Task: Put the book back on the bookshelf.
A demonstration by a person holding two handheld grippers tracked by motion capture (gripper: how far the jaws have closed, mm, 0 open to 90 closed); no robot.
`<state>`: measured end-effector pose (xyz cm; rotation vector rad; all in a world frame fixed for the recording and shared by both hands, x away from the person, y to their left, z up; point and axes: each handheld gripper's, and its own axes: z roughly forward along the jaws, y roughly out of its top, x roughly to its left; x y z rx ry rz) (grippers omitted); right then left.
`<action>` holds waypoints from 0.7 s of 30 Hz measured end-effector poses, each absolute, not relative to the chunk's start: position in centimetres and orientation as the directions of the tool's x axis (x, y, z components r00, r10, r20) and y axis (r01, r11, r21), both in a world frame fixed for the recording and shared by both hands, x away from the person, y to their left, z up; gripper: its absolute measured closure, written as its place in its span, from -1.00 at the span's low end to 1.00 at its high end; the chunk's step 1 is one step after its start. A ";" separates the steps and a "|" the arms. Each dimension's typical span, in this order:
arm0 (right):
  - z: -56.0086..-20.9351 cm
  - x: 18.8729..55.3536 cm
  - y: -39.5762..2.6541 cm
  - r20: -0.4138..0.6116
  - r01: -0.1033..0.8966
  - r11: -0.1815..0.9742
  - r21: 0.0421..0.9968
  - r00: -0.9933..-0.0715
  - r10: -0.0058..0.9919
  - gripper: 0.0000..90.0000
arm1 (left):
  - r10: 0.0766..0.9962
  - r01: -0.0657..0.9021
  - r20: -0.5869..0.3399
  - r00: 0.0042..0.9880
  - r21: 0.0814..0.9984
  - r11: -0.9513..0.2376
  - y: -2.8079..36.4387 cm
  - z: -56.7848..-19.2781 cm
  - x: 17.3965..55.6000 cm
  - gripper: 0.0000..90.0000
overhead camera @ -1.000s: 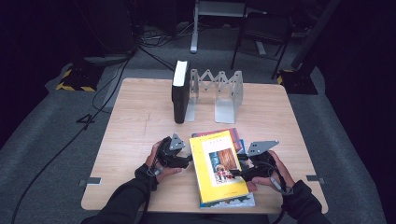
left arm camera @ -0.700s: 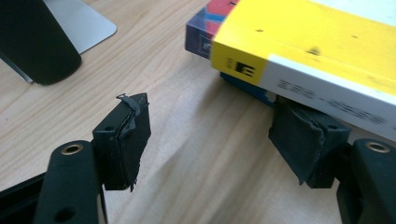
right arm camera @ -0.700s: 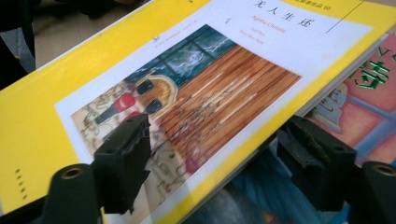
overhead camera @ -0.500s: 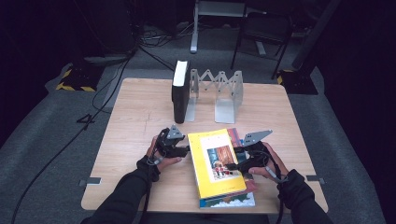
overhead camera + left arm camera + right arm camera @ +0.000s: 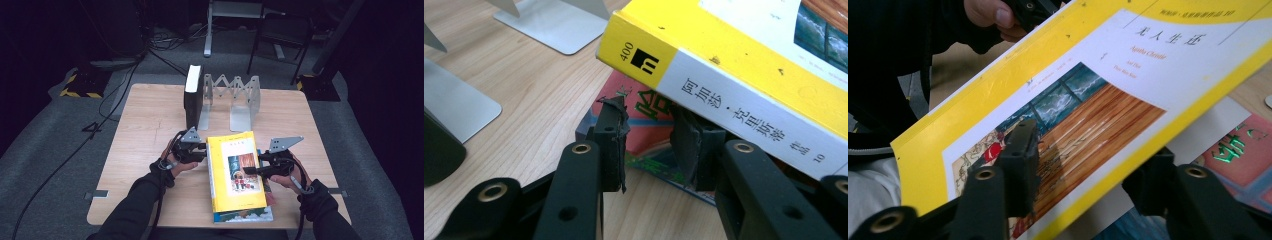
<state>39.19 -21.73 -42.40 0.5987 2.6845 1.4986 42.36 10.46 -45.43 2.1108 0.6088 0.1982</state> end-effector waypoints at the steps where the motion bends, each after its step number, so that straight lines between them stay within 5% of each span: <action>1: -42.4 39.3 -21.7 0.179 0.326 0.466 0.822 -0.926 0.331 0.43 | 0.484 0.338 -0.076 0.872 0.810 -0.480 10.4 -45.5 42.3 0.57; 7: -41.6 38.5 -22.1 0.116 0.241 0.408 0.880 -0.944 0.307 0.69 | 0.411 0.305 -0.118 0.904 0.851 -0.427 10.6 -44.2 42.6 0.95; 16: -39.0 36.5 -22.8 -0.101 0.062 0.364 0.930 -0.905 0.412 0.82 | 0.375 0.197 -0.015 0.927 0.870 -0.452 9.3 -37.0 43.0 0.98; 21: -39.2 34.8 -23.3 -0.171 -0.004 0.352 0.936 -0.879 0.445 0.86 | 0.373 0.166 0.028 0.927 0.863 -0.478 8.6 -36.0 42.4 0.92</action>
